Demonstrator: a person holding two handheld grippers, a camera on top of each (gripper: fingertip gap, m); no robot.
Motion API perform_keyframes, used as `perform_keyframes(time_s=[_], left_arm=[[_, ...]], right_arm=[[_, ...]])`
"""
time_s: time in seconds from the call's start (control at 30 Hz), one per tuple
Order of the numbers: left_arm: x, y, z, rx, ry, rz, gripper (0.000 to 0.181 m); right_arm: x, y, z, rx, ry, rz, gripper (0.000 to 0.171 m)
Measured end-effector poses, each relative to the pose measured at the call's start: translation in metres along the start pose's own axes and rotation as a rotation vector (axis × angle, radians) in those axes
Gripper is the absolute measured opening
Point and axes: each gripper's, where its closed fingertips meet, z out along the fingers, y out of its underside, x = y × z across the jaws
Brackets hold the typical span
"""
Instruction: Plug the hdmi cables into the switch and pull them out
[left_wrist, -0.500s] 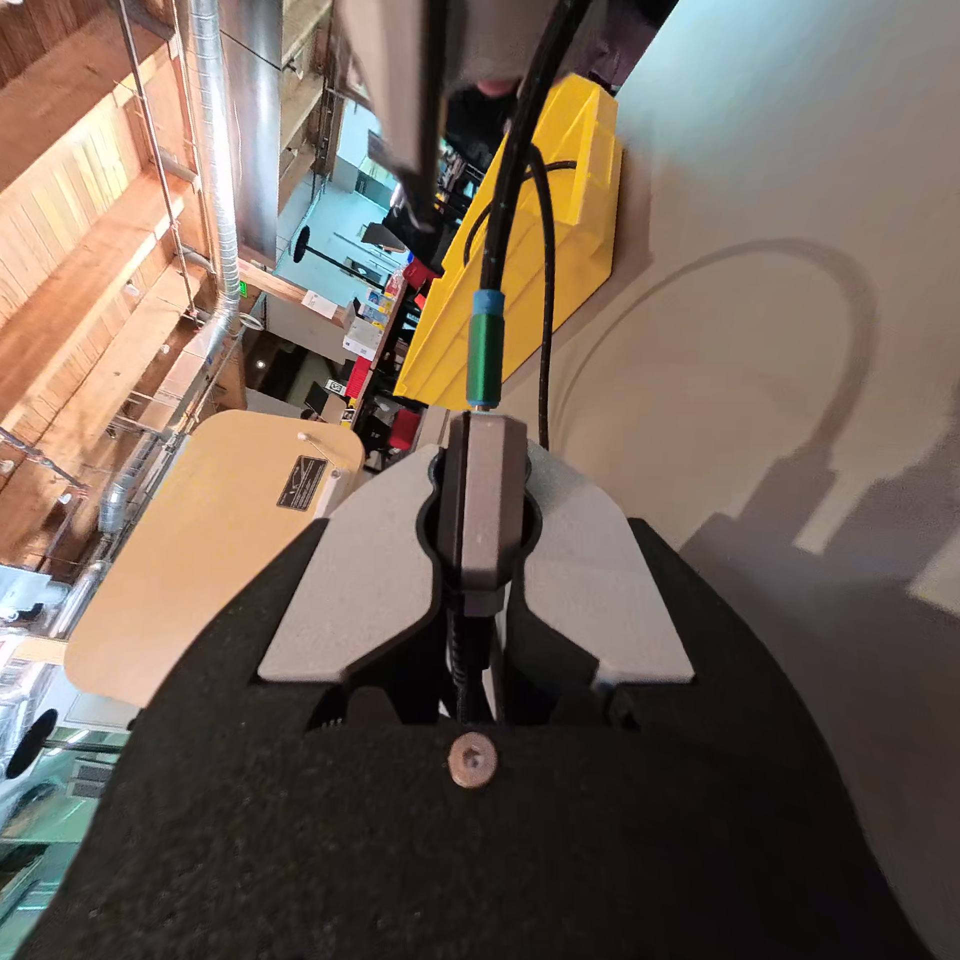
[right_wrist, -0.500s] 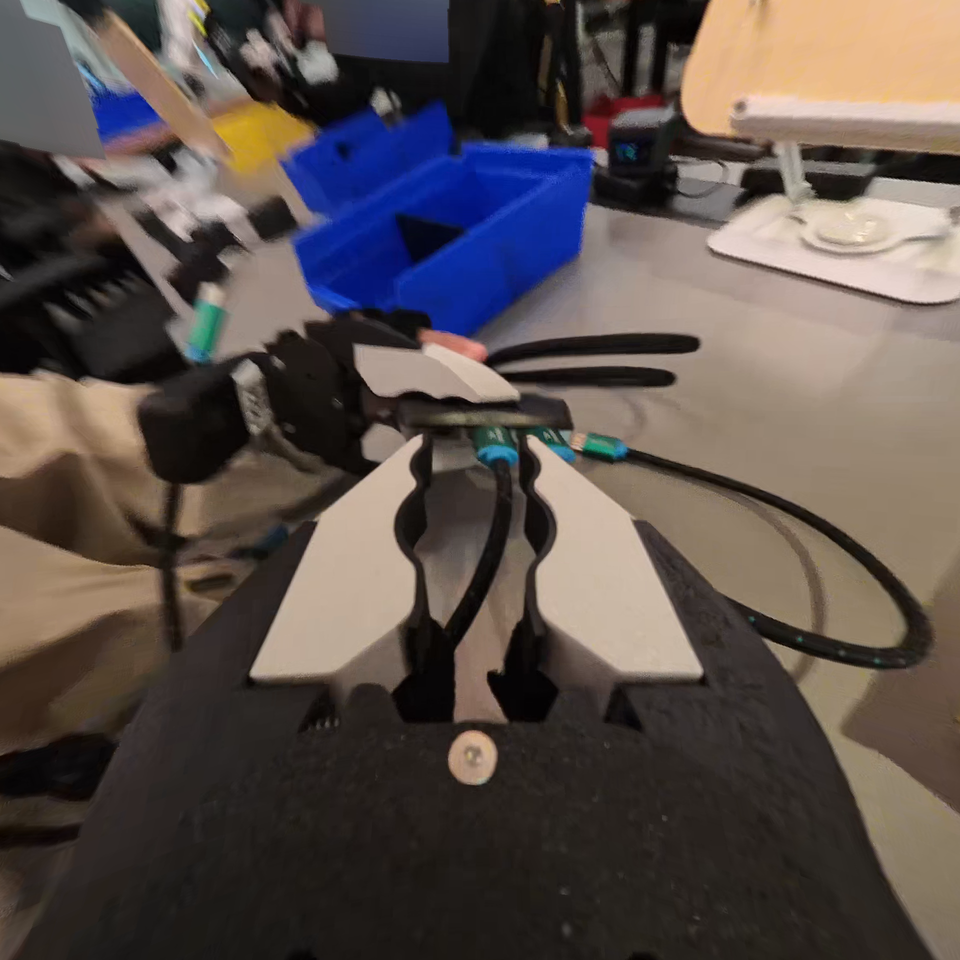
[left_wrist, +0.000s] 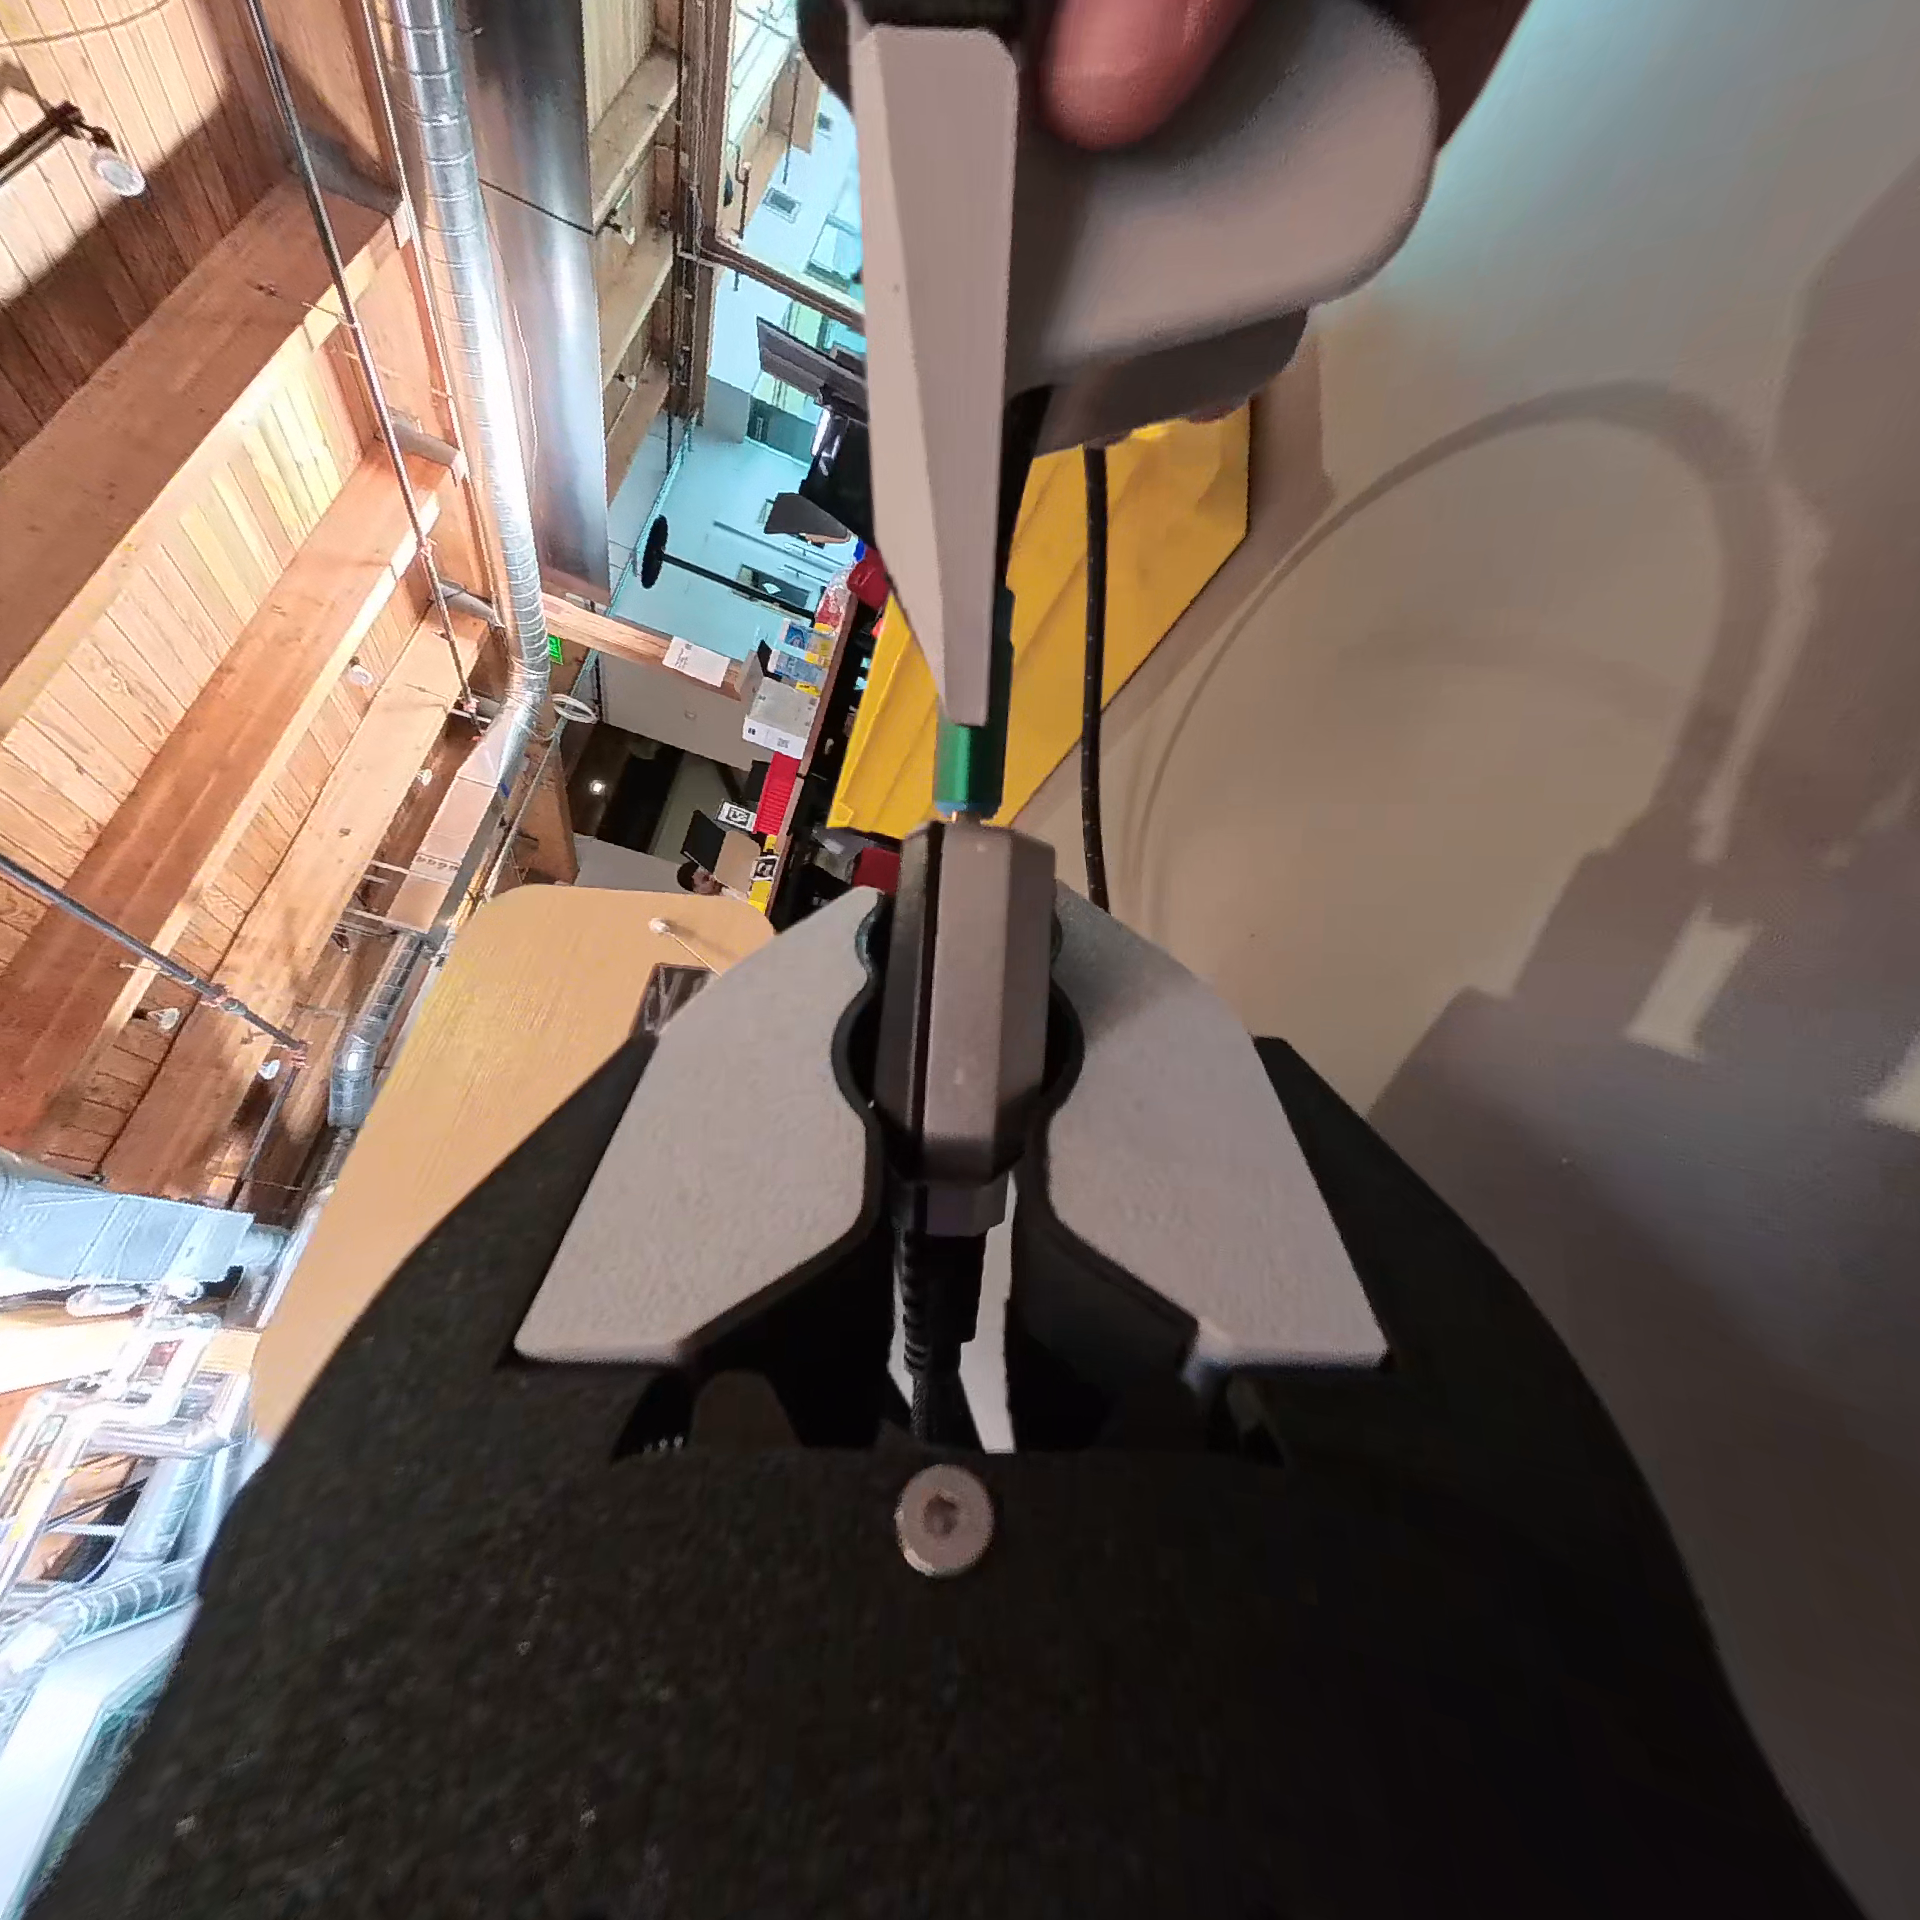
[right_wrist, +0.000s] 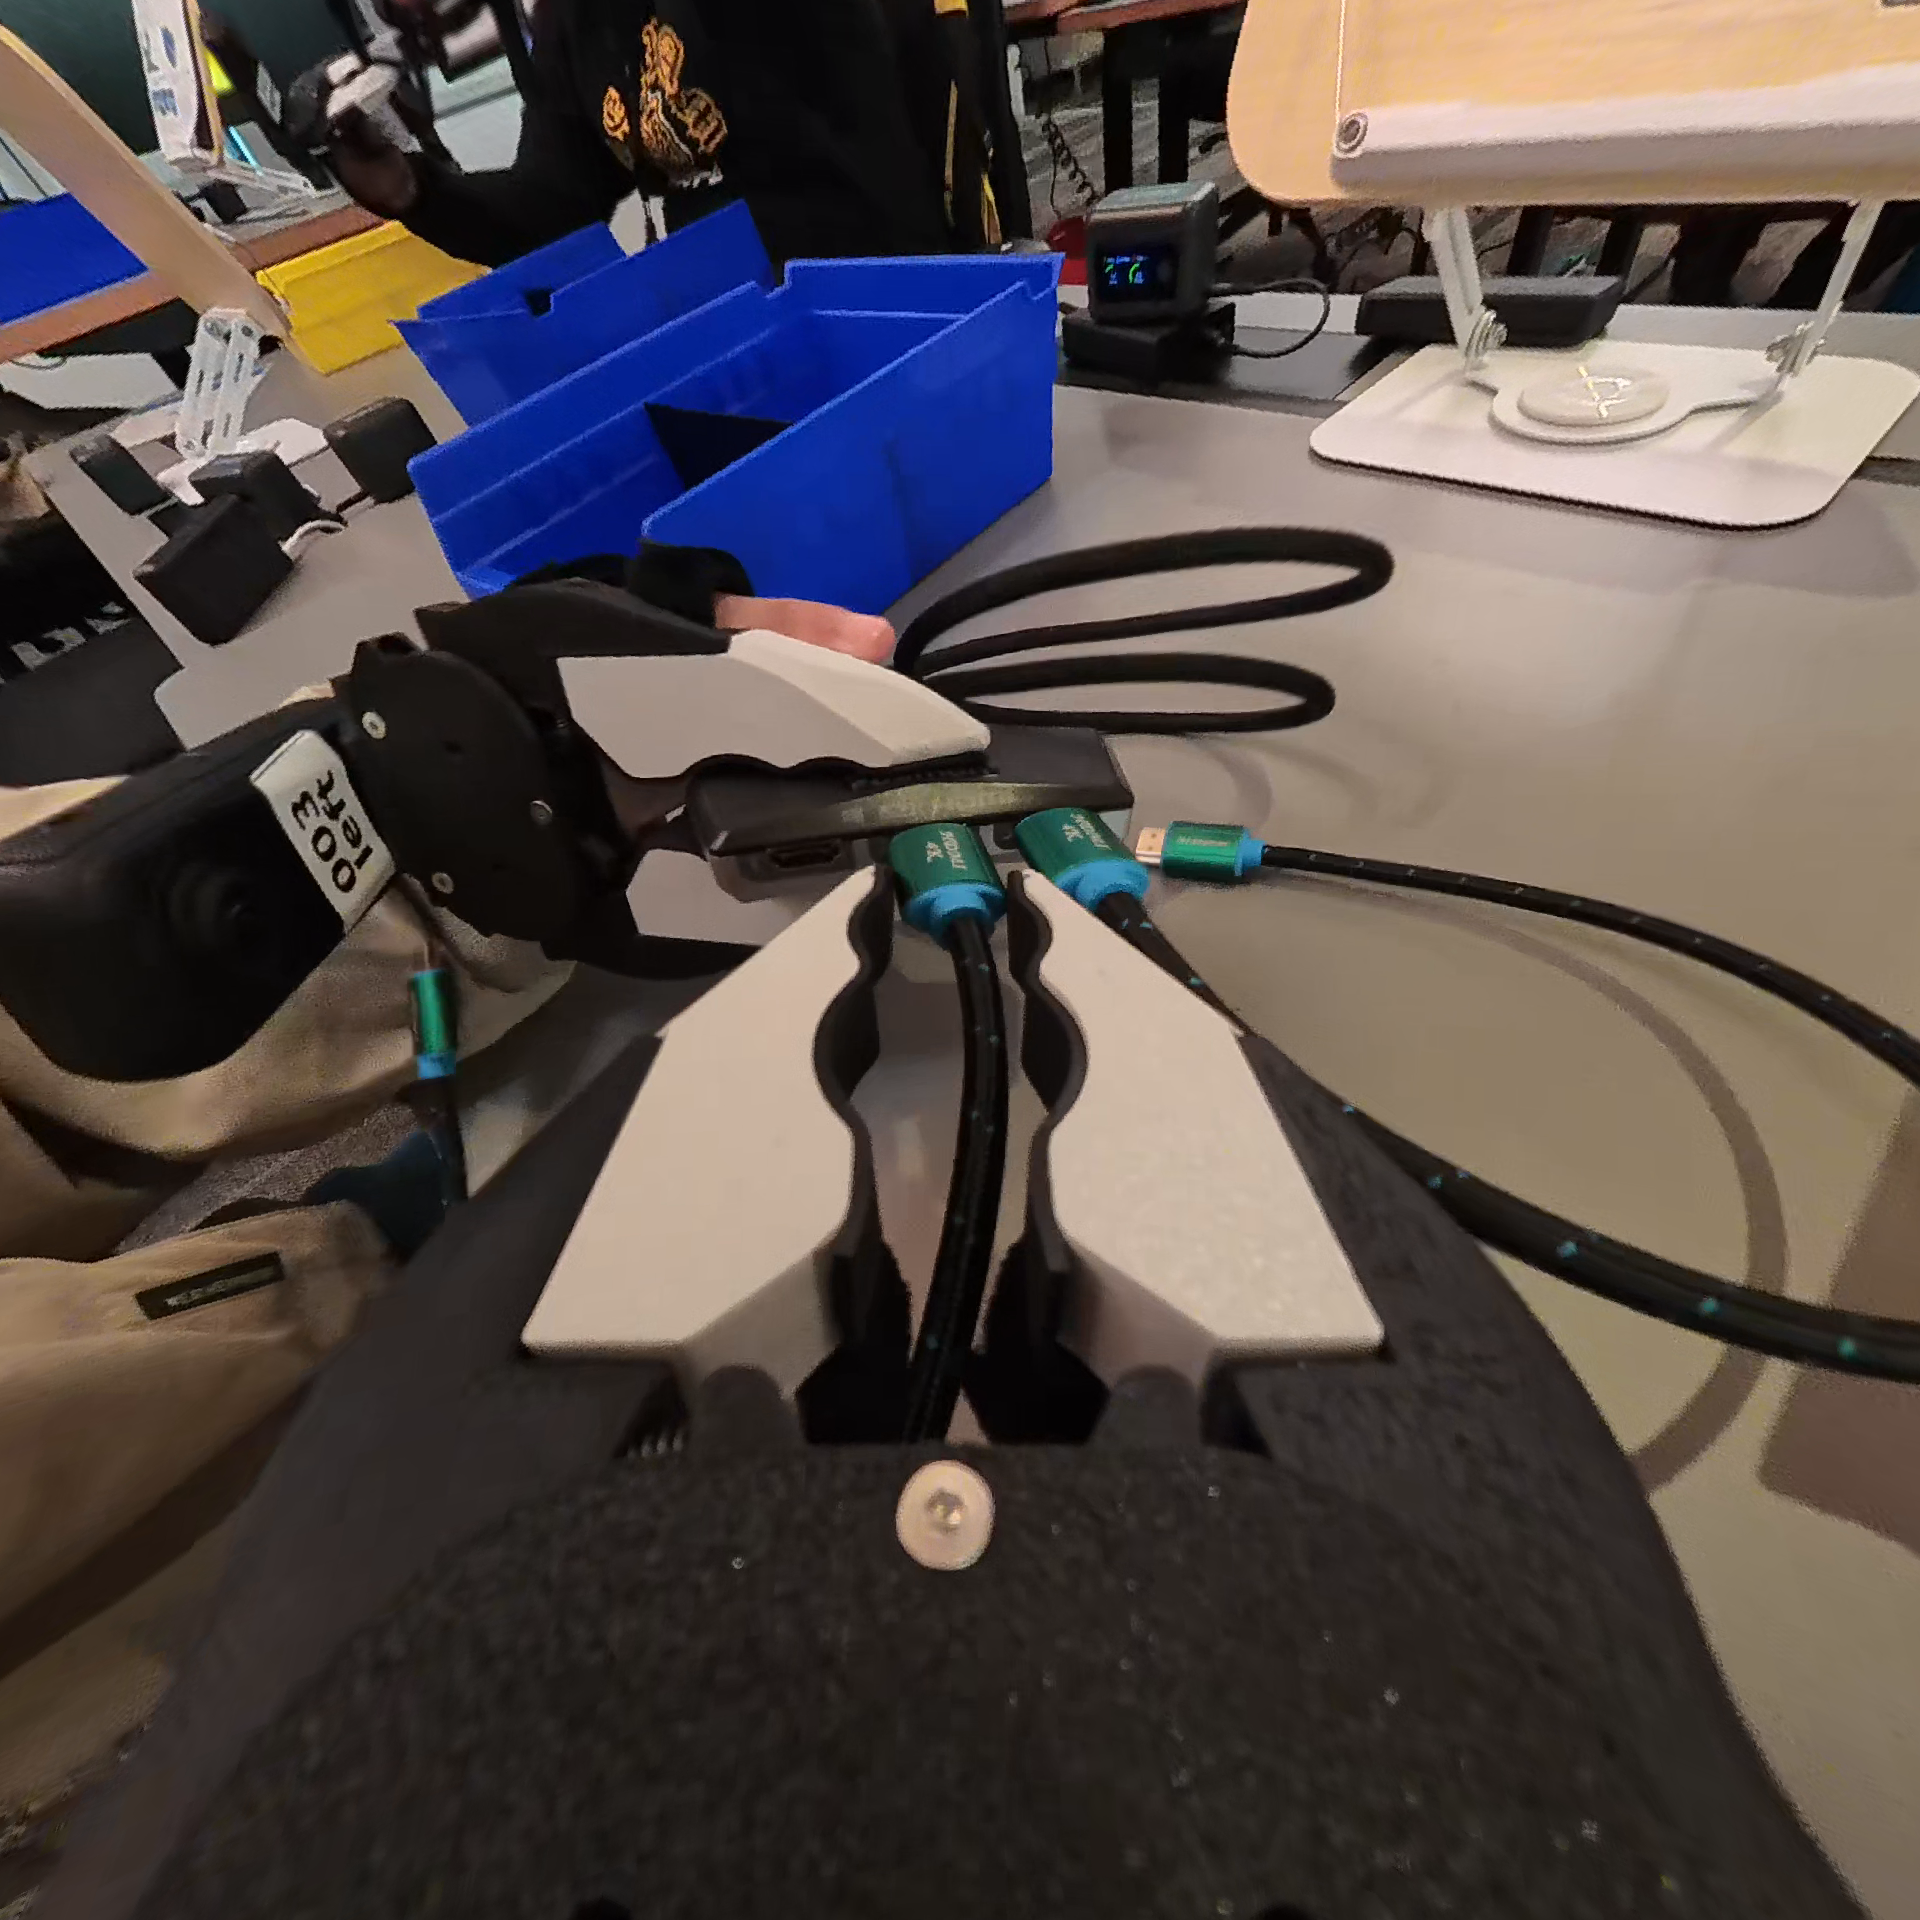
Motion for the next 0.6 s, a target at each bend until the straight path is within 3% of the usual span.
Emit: perform_keyframes(time_s=[0.3, 0.6], left_arm=[[0.021, 0.005, -0.003, 0.057, 0.111, -0.120, 0.024], [0.039, 0.011, 0.007, 0.036, 0.146, -0.186, 0.024]], right_arm=[[-0.004, 0.018, 0.004, -0.089, -0.082, -0.004, 0.019], [0.003, 0.036, -0.005, -0.125, -0.030, 0.068, 0.019]])
